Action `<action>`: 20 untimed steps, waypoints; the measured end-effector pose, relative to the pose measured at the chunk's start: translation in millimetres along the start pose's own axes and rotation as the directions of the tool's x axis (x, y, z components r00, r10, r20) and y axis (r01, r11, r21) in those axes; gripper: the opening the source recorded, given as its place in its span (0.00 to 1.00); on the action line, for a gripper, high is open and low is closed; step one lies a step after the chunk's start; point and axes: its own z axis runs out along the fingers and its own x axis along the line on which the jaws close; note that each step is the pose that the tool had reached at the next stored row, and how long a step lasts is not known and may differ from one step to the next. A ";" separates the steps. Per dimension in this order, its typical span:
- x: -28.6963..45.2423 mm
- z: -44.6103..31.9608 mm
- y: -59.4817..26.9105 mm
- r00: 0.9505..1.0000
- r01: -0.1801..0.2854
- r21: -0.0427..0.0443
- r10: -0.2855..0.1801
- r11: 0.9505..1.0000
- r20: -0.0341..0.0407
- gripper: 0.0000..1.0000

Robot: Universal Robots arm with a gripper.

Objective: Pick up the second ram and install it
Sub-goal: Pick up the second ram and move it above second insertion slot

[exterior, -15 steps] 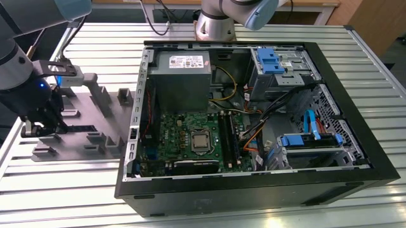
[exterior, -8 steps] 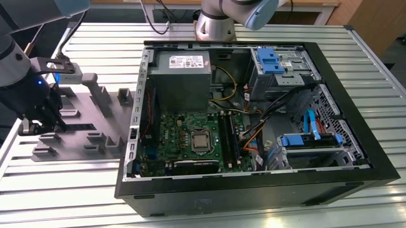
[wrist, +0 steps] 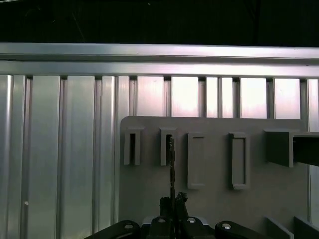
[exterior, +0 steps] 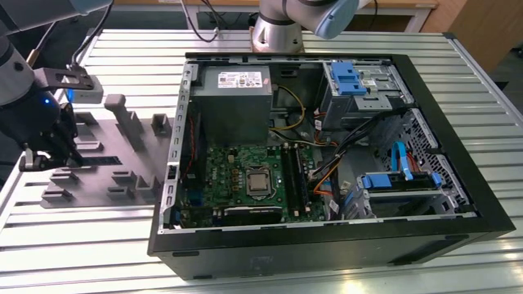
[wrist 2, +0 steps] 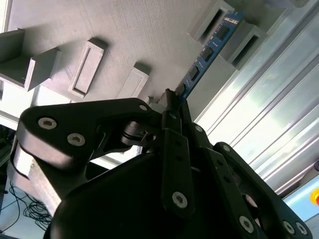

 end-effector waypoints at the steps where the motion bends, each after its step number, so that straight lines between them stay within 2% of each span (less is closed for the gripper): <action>1: 0.0 -1.1 0.0 1.000 0.000 0.000 0.000 1.000 0.000 0.14; 20: -0.5 -20.5 0.5 1.000 0.000 0.000 0.000 1.000 0.002 0.14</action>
